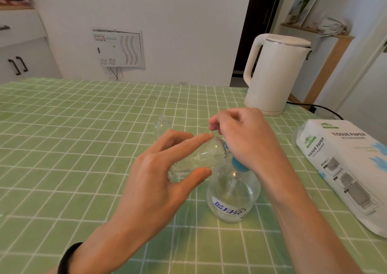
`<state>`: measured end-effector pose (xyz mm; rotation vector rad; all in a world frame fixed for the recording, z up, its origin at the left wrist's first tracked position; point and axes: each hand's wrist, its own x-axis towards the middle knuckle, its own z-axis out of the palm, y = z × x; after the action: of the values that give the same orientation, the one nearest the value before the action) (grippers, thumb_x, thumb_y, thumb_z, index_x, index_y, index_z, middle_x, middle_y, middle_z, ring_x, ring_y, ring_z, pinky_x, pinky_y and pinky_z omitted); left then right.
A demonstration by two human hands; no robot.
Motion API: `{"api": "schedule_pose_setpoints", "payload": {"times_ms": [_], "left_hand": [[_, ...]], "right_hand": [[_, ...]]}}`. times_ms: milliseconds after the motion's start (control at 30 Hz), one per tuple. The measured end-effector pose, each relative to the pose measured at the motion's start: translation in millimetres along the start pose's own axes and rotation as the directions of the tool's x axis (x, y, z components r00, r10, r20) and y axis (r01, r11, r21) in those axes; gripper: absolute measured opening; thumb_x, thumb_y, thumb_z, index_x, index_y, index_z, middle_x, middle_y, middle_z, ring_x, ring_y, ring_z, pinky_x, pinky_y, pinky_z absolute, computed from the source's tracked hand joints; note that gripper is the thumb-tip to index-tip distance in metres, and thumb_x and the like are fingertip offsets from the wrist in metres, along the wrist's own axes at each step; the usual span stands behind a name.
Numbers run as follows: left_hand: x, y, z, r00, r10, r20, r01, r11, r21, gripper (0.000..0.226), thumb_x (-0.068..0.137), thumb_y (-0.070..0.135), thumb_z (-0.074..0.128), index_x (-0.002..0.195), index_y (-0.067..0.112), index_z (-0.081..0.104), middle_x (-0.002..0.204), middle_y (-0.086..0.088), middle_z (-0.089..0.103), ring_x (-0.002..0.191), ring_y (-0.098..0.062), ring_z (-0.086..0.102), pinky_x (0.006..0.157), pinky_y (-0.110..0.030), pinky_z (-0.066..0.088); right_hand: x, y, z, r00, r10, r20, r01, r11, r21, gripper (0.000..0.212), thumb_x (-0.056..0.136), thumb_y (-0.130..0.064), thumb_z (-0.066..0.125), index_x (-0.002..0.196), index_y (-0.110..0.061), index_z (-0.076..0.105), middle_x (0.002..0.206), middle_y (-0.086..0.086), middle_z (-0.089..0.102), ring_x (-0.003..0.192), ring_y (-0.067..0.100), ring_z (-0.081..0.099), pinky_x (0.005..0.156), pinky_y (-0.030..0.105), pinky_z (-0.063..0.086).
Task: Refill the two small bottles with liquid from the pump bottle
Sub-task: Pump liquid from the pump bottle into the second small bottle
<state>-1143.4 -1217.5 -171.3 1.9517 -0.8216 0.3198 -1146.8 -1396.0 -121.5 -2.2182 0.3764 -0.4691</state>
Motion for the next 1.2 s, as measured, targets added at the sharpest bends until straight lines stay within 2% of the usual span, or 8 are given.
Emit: {"api": "schedule_pose_setpoints", "payload": {"times_ms": [133,233,333,433,700,800,1033,1200], "left_hand": [[1.5,-3.3,1.9,1.0,-0.011,0.009,0.011,1.0,0.003,0.051,0.088,0.037,0.082,0.136,0.043,0.066,0.117,0.02,0.066,0.113,-0.003,0.065,0.094,-0.017,0.049],[-0.1,-2.6,2.3,1.0,-0.02,0.018,0.02,1.0,0.004,0.053,0.085,0.034,0.08,0.136,0.043,0.066,0.118,0.02,0.066,0.113,-0.003,0.064,0.095,-0.022,0.049],[-0.7,-1.0,2.7,1.0,-0.014,0.015,0.014,1.0,0.003,0.049,0.09,0.04,0.079,0.136,0.044,0.066,0.118,0.021,0.066,0.114,-0.002,0.064,0.095,-0.022,0.05],[-0.1,-0.6,1.8,1.0,-0.008,0.007,0.008,1.0,0.013,0.05,0.087,0.043,0.079,0.136,0.043,0.066,0.118,0.021,0.066,0.113,-0.001,0.064,0.094,-0.018,0.049],[1.2,-2.7,1.8,1.0,-0.019,0.012,0.019,1.0,0.01,0.05,0.088,0.041,0.081,0.136,0.044,0.066,0.117,0.021,0.066,0.113,-0.002,0.065,0.094,-0.018,0.049],[-0.3,-3.4,3.0,0.999,-0.036,0.024,0.036,0.999,0.006,0.052,0.086,0.034,0.083,0.135,0.043,0.067,0.119,0.021,0.066,0.114,-0.003,0.065,0.095,-0.024,0.05],[-0.5,-0.8,1.2,1.0,-0.005,0.012,0.005,1.0,0.018,0.053,0.084,0.041,0.075,0.136,0.043,0.066,0.117,0.023,0.066,0.112,0.001,0.064,0.094,-0.014,0.048],[-0.3,-1.1,1.0,1.0,-0.005,0.005,0.005,1.0,0.012,0.051,0.086,0.041,0.079,0.136,0.044,0.066,0.116,0.022,0.066,0.113,0.001,0.064,0.095,-0.014,0.047]], "right_hand": [[5.7,4.8,1.8,0.998,0.069,0.0,-0.069,0.997,0.045,0.035,0.098,-0.028,0.051,0.085,-0.018,0.082,0.084,-0.009,0.081,0.083,0.016,0.074,0.082,0.034,0.059],[4.0,6.9,2.4,0.994,0.096,0.047,-0.099,0.993,0.061,0.033,0.098,-0.025,0.053,0.08,-0.027,0.08,0.087,0.001,0.082,0.092,0.025,0.075,0.086,0.033,0.058],[0.4,4.1,1.4,0.995,0.09,0.037,-0.091,0.995,0.051,0.034,0.098,-0.025,0.051,0.085,-0.017,0.082,0.088,-0.001,0.082,0.093,0.027,0.075,0.087,0.034,0.057],[0.8,1.2,0.6,0.998,0.056,0.008,-0.057,0.998,0.033,0.037,0.097,-0.025,0.05,0.097,-0.001,0.077,0.097,0.012,0.079,0.098,0.033,0.072,0.088,0.05,0.059],[6.7,5.4,0.8,0.997,0.076,0.011,-0.077,0.994,0.08,0.032,0.097,-0.025,0.054,0.081,-0.025,0.081,0.083,-0.004,0.081,0.083,0.013,0.072,0.08,0.027,0.058],[4.6,6.9,1.9,0.992,0.117,0.053,-0.121,0.989,0.081,0.032,0.097,-0.022,0.054,0.08,-0.026,0.081,0.079,-0.013,0.08,0.08,0.01,0.074,0.078,0.029,0.058],[0.5,0.6,1.0,0.997,0.071,0.022,-0.072,0.996,0.05,0.036,0.096,-0.025,0.05,0.098,0.001,0.075,0.098,0.015,0.078,0.097,0.033,0.071,0.087,0.052,0.057],[3.4,2.1,0.1,0.999,0.046,0.019,-0.047,0.997,0.059,0.036,0.097,-0.028,0.05,0.089,-0.008,0.079,0.09,0.008,0.08,0.089,0.026,0.072,0.085,0.039,0.059]]}}
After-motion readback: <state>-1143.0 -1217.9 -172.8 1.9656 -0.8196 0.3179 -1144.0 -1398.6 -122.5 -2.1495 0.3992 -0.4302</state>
